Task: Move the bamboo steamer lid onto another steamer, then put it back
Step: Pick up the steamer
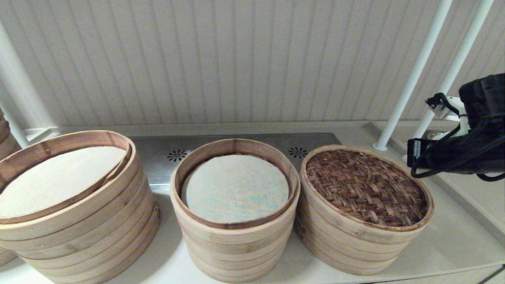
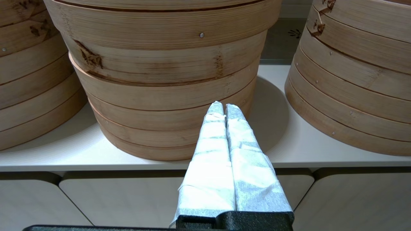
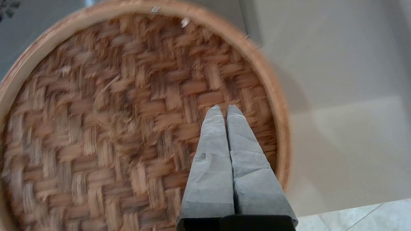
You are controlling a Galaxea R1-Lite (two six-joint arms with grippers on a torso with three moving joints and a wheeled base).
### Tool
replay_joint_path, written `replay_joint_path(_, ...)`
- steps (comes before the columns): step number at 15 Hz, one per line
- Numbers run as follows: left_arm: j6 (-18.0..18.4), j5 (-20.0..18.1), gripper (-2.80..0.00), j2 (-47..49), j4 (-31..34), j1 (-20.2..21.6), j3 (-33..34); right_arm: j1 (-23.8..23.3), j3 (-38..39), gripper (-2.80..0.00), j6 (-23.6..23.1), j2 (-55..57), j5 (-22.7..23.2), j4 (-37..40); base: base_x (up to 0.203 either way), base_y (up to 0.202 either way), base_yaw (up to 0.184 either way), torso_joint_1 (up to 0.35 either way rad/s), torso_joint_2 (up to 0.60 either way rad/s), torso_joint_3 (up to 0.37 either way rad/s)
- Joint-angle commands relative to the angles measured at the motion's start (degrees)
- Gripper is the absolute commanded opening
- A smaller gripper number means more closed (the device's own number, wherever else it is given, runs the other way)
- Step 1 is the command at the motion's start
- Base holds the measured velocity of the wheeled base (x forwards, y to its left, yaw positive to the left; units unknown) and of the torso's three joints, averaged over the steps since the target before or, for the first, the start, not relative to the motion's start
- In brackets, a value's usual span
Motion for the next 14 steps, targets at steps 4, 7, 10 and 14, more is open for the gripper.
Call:
replay_joint_path(4,0.0,0.0,-2.8,0.0,0.0,0.0,0.0,0.5,-2.0,0.0,0.1,0.1,2.7,2.2,0.0,0.0,0.0,0.0,0.0,0.0)
replay_joint_path(7,0.0,0.0,-2.8,0.0,0.0,0.0,0.0,1.9,-1.9,0.0,0.1,1.2,2.9,2.2,0.0,0.0,0.0,0.0,0.0,0.0)
replay_joint_path(10,0.0,0.0,-2.8,0.0,0.0,0.0,0.0,4.5,-2.2,0.0,0.1,3.1,2.9,1.8,0.0,0.0,0.0,0.0,0.0,0.0)
replay_joint_path(14,0.0,0.0,-2.8,0.0,0.0,0.0,0.0,6.3,-3.9,0.0,0.5,5.2,2.8,2.1,0.0,0.0,0.0,0.0,0.0,0.0)
